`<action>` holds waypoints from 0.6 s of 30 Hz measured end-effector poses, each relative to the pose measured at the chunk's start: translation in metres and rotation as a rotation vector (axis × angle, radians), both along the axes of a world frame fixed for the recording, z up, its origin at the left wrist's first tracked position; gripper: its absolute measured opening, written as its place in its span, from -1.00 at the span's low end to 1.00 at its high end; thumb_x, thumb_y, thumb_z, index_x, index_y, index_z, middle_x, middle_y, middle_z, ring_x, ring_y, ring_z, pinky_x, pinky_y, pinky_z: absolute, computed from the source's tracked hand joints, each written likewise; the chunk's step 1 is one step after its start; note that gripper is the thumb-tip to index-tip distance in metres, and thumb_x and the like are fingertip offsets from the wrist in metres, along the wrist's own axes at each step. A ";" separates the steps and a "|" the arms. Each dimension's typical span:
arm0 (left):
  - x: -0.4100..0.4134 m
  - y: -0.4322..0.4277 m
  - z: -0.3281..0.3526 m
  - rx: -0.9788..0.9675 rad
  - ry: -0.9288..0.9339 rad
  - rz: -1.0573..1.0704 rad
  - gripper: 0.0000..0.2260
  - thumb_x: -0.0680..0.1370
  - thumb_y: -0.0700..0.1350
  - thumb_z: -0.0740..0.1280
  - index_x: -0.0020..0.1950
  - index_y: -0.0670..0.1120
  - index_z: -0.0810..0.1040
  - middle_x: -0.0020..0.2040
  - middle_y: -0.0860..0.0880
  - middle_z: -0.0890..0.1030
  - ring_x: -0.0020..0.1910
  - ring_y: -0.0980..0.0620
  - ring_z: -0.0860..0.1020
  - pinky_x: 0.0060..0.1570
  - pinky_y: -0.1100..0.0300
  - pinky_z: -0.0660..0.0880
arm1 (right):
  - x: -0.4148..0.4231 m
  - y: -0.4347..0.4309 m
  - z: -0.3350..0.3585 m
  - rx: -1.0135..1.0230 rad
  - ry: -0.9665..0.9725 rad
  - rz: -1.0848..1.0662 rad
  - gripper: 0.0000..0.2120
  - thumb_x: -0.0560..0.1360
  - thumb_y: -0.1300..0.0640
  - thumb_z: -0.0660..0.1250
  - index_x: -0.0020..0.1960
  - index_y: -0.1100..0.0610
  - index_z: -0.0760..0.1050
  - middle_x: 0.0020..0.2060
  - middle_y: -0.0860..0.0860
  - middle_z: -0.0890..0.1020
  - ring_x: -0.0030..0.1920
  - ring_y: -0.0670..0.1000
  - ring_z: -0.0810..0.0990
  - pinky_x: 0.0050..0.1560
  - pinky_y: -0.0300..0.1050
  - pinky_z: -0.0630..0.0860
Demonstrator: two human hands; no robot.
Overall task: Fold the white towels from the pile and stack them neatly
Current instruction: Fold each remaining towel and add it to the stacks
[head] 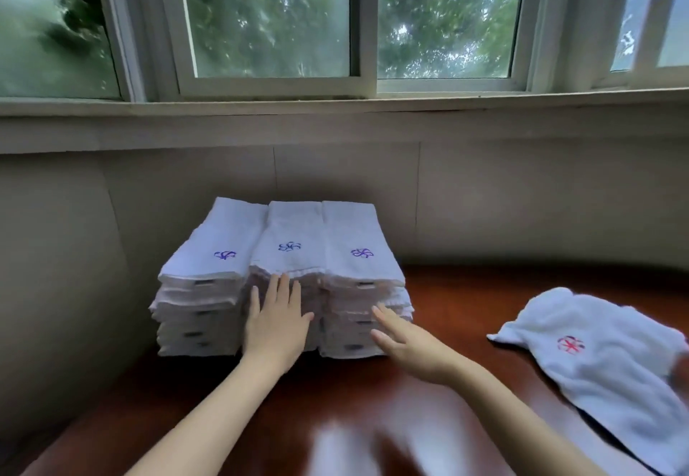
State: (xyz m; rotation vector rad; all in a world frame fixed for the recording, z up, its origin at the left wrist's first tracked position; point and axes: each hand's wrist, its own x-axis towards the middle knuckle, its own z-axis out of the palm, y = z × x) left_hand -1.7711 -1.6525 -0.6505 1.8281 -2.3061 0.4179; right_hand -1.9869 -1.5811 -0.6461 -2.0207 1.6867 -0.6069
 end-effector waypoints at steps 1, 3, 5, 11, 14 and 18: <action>-0.013 0.010 -0.008 0.021 0.020 -0.048 -0.44 0.65 0.14 -0.08 0.58 -0.08 -0.08 0.58 -0.10 -0.13 0.55 -0.07 -0.20 0.47 -0.13 -0.18 | -0.017 0.016 -0.011 0.015 -0.056 -0.067 -0.48 0.64 -0.05 0.07 0.55 0.05 0.06 0.54 -0.07 0.03 0.52 -0.15 -0.02 0.43 -0.30 -0.10; -0.044 0.030 -0.022 0.077 0.052 -0.148 -0.46 0.65 0.14 -0.06 0.58 -0.05 -0.05 0.58 -0.10 -0.12 0.55 -0.07 -0.17 0.47 -0.13 -0.15 | -0.052 0.049 -0.035 0.048 -0.108 -0.238 -0.53 0.64 -0.03 0.09 0.52 0.05 0.17 0.52 -0.05 0.14 0.51 -0.12 0.07 0.42 -0.30 -0.03; -0.079 0.049 -0.033 0.157 0.076 -0.239 -0.46 0.65 0.14 -0.02 0.58 -0.02 -0.02 0.58 -0.09 -0.10 0.55 -0.06 -0.12 0.47 -0.11 -0.11 | -0.083 0.080 -0.060 0.065 -0.085 -0.404 -0.58 0.64 0.01 0.11 0.47 0.07 0.25 0.48 -0.01 0.26 0.48 -0.09 0.18 0.41 -0.28 0.04; -0.183 0.097 -0.057 0.369 0.077 -0.461 -0.46 0.64 0.10 0.07 0.57 -0.02 0.01 0.58 -0.08 -0.02 0.54 -0.07 0.00 0.47 -0.08 0.01 | -0.151 0.127 -0.070 -0.128 -0.063 -0.733 -0.70 0.60 0.14 0.20 0.30 0.17 0.46 0.25 0.09 0.53 0.31 0.06 0.45 0.30 -0.13 0.29; -0.219 0.109 -0.064 0.433 0.069 -0.540 -0.46 0.63 0.09 0.10 0.56 -0.02 0.04 0.58 -0.08 0.01 0.54 -0.06 0.02 0.47 -0.07 0.05 | -0.171 0.136 -0.068 -0.251 -0.021 -0.851 -0.73 0.58 0.24 0.19 0.23 0.24 0.51 0.17 0.14 0.58 0.25 0.10 0.50 0.23 -0.16 0.32; -0.257 0.110 -0.072 0.469 0.047 -0.625 -0.49 0.63 0.07 0.11 0.55 -0.03 0.09 0.56 -0.09 0.06 0.53 -0.07 0.06 0.46 -0.06 0.12 | -0.190 0.137 -0.076 -0.210 0.144 -0.889 -0.66 0.59 0.18 0.13 0.35 0.09 0.41 0.28 -0.02 0.50 0.33 -0.03 0.42 0.20 -0.15 0.38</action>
